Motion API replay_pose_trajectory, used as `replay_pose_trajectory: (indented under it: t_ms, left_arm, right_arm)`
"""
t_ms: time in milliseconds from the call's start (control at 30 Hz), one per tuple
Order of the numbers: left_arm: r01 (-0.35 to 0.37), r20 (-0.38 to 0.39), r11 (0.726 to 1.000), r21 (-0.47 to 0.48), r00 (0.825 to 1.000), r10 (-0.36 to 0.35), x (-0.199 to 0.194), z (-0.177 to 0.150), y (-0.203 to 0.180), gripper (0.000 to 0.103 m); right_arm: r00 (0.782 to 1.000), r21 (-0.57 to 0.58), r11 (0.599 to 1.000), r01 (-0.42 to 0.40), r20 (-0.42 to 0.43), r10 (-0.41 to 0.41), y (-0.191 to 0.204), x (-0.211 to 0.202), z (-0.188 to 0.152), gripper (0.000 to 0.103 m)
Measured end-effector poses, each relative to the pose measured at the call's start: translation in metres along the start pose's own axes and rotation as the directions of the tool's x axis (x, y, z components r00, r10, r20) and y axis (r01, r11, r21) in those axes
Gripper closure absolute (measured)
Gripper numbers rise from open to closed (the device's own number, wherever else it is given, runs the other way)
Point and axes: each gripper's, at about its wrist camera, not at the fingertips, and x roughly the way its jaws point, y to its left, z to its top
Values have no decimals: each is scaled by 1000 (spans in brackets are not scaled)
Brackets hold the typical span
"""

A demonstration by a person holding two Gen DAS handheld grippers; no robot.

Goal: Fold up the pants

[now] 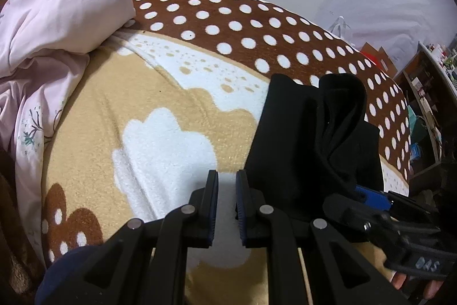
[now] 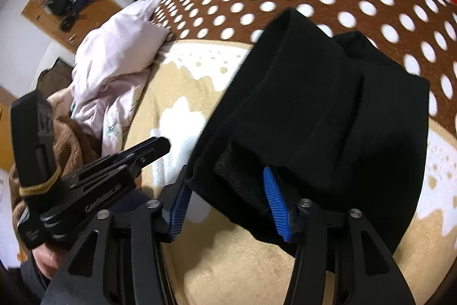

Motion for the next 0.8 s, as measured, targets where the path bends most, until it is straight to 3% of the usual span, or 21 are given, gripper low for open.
replay_pose_trajectory:
  t_ms: [200,333,500,567,600,667,800]
  left_arm:
    - [1,12,1000,-17,1000,-1,-3,0,3,89]
    - [59,25,998,7,998,-59,-6,-1,-7,89]
    - [178,33,977,120,983,-183,-10,0,-44,89]
    - [225,12,959,170,973,-230,-6,0,-65,89]
    - [236,2,953,188,971,-240,-3,0,-73,89]
    - [253,-29,943,215,967,-253,8,1,-88,89]
    - [225,-73,943,247,974,-213,36,5,-102,89]
  right_arm:
    - [995,-39,997,-69,66,72,7,-21,-1,48]
    - [993,56,998,-2,118,-4,-24,-40,-9,48]
    - [982,210,976,53,167,-89,-73,-62,-27,48]
    - [977,247,966,74,175,-119,-87,-69,-30,56]
    - [975,261,962,85,176,-134,-93,-71,-32,62]
    - [970,281,953,116,176,-170,-103,-75,-38,63]
    - [975,299,947,117,149,-167,-110,-60,-39,67]
